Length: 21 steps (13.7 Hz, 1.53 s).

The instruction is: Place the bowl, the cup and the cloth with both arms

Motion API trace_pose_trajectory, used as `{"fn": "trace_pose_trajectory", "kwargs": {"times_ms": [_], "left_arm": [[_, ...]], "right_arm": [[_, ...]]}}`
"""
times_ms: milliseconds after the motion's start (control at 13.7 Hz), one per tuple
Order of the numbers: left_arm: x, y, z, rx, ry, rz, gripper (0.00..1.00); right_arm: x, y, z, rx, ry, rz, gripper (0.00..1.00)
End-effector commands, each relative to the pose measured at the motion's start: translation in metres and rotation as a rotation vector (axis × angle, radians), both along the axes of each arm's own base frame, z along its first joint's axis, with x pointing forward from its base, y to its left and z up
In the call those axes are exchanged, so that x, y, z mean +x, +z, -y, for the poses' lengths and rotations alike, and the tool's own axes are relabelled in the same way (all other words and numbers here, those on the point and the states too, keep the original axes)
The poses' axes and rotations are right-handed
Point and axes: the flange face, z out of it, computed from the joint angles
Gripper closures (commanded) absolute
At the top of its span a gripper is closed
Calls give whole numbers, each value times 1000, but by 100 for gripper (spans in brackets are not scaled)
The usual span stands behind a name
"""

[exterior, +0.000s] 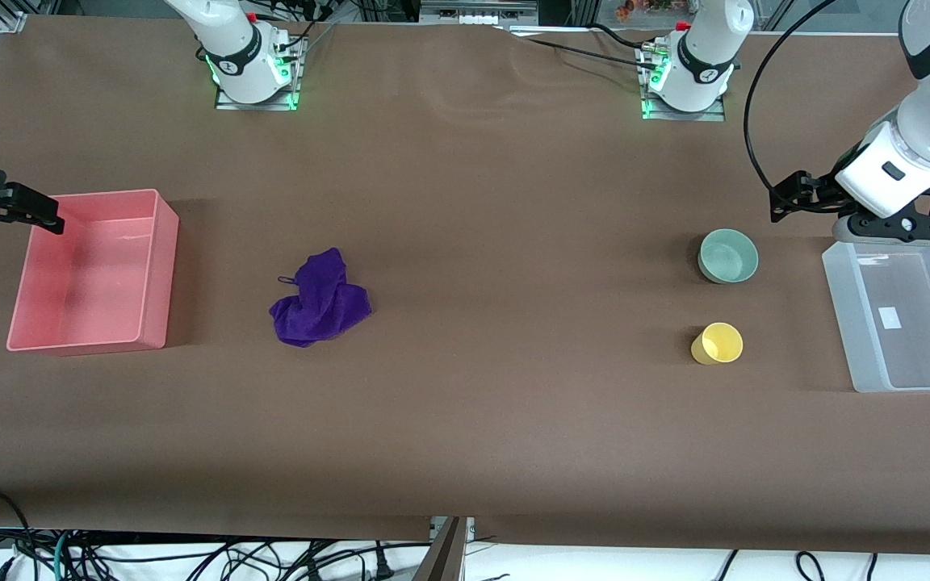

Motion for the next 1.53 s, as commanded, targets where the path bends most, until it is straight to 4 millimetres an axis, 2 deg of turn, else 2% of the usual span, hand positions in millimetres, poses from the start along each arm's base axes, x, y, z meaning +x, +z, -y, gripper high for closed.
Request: {"fn": "trace_pose_trajectory", "kwargs": {"times_ms": [0,657,876,949,1022,1095,1241,1314,1460], "left_arm": [[4,6,0,-23,5,-10,0],[7,6,0,-22,4,-8,0],[-1,-6,-3,-12,4,-87,0],[-5,-14,-5,-7,7,-122,0],[-8,-27,-15,-6,21,-150,0],[-12,-42,-26,-9,18,-176,0],[-17,-79,-32,-16,-15,-182,0],[-19,-101,-36,-16,-13,-163,0],[-28,-150,-45,-15,-44,-104,0]], "right_arm": [[0,4,2,2,-1,9,0],[0,3,-4,2,-2,8,0],[5,-11,-6,1,-1,-17,0],[9,-22,-8,7,2,-33,0],[14,-34,-13,11,11,-46,0],[19,-42,-26,26,36,-47,0],[29,-70,-54,30,89,-88,0],[36,-92,-60,37,96,-109,0],[47,-128,-94,75,144,-130,0]]}}
